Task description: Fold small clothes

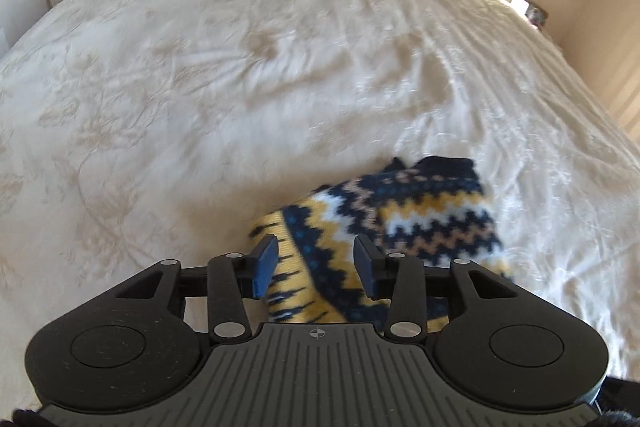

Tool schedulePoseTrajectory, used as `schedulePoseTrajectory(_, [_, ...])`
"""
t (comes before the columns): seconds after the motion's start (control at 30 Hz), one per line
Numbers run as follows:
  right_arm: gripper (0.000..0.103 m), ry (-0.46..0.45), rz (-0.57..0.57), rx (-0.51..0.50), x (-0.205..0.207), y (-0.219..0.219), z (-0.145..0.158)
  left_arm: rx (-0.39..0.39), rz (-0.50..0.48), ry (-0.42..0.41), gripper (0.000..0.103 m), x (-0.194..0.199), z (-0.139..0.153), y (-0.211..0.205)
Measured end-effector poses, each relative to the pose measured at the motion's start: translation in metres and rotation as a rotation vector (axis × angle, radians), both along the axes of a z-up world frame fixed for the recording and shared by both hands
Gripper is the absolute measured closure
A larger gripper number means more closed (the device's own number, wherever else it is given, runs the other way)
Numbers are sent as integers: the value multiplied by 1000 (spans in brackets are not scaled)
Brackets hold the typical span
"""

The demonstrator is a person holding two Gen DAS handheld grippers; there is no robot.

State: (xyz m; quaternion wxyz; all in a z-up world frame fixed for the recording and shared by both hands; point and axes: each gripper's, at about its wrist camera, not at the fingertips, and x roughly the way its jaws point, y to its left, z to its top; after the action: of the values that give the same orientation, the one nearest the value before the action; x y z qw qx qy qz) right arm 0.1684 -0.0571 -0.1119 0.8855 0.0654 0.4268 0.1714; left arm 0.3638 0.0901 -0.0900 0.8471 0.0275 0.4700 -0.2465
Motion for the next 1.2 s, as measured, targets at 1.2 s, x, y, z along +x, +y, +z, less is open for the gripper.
schedulePoseTrajectory(1.2, [14, 295, -493, 123, 121, -132, -96, 105, -144, 88, 50, -39, -64, -48])
